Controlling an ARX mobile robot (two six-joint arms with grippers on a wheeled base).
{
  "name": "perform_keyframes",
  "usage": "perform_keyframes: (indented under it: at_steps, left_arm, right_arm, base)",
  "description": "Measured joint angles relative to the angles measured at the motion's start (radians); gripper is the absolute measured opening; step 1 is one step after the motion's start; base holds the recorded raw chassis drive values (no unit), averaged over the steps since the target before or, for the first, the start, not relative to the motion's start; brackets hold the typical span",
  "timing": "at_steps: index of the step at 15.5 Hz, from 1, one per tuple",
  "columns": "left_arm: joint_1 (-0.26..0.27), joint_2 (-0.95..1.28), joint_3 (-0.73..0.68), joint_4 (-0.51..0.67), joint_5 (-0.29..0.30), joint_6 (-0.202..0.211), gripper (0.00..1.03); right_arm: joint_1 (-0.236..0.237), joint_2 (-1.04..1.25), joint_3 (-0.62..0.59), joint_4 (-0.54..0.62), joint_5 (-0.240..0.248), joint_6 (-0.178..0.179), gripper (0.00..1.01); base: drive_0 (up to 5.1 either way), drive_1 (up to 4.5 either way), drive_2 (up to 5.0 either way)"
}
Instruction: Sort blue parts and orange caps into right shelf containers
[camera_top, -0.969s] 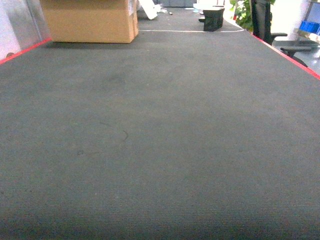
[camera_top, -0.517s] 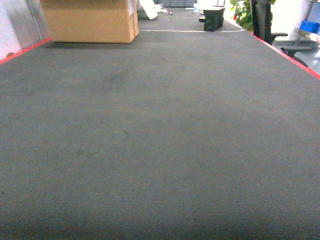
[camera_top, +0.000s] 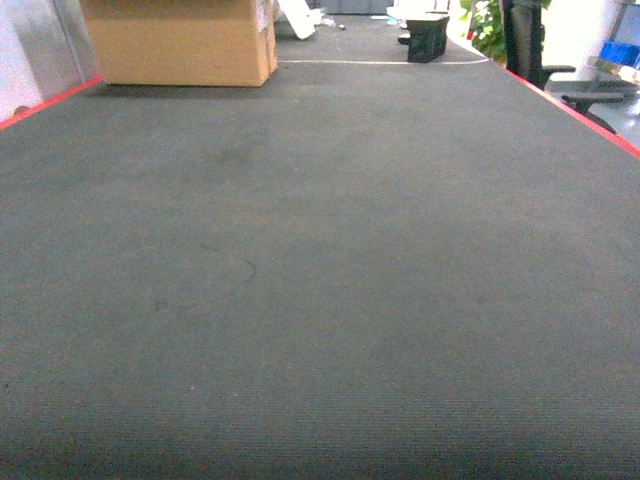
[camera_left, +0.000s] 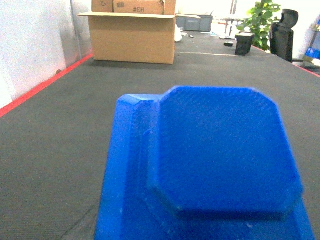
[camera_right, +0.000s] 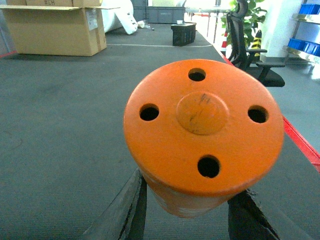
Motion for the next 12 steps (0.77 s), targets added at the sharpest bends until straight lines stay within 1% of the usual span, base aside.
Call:
perform_keyframes:
  at_steps: [1, 2, 3, 6, 12]
  left_arm:
    - [0.000, -0.073, 0.001, -0.110, 0.000, 0.000, 0.43]
    - [0.000, -0.128, 0.000, -0.177, 0.000, 0.000, 0.43]
    - [0.000, -0.154, 0.001, -0.142, 0.001, 0.000, 0.43]
    - [0.000, -0.154, 0.000, -0.170, 0.000, 0.000, 0.43]
    - [0.000, -0.154, 0.000, -0.163, 0.000, 0.000, 0.43]
  right_arm:
    - [0.000, 0.000, 0.000, 0.005, 0.000, 0.000, 0.39]
    - [0.000, -0.001, 0.000, 0.014, 0.000, 0.000, 0.39]
    - [0.000, -0.001, 0.000, 0.007, 0.000, 0.000, 0.39]
    - [0.000, -0.001, 0.000, 0.008, 0.000, 0.000, 0.39]
    - [0.000, -0.001, 0.000, 0.008, 0.000, 0.000, 0.39]
  base:
    - [0.0, 0.00, 0.0]
    - [0.0, 0.00, 0.0]
    - [0.0, 0.00, 0.0]
    - [0.0, 0.00, 0.0]
    - [0.0, 0.00, 0.0]
